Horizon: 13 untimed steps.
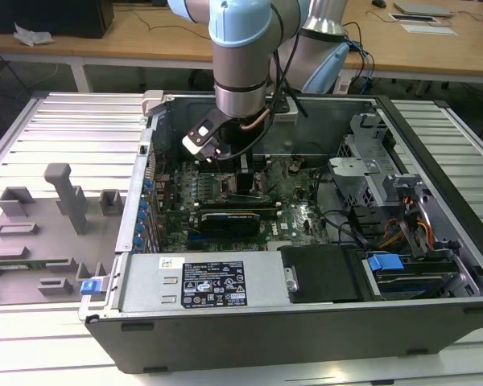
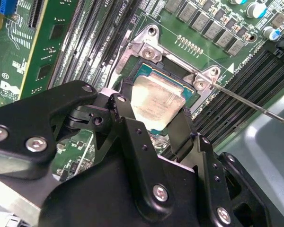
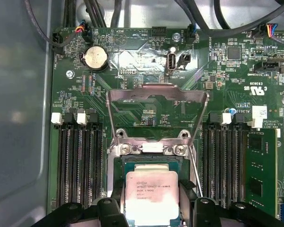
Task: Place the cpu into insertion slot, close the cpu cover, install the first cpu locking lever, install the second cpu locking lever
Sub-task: 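Place the cpu into insertion slot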
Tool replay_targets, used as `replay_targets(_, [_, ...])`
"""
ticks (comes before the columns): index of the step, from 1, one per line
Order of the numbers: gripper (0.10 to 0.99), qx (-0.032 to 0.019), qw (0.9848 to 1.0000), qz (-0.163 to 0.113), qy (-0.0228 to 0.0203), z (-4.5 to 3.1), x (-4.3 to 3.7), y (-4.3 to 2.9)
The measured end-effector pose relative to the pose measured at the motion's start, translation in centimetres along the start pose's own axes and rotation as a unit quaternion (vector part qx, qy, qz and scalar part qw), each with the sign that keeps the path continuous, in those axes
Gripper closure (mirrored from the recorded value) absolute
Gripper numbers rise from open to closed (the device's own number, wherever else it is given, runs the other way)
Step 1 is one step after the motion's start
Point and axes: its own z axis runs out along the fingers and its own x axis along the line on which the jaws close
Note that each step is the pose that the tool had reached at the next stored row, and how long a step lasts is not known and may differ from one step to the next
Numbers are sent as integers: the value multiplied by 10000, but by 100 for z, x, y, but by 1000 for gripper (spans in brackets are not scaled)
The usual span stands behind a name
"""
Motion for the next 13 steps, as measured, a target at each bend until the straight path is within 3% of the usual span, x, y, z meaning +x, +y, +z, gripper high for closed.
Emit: replay_targets(13, [545,0,10000,60,-5,-4,5,1])
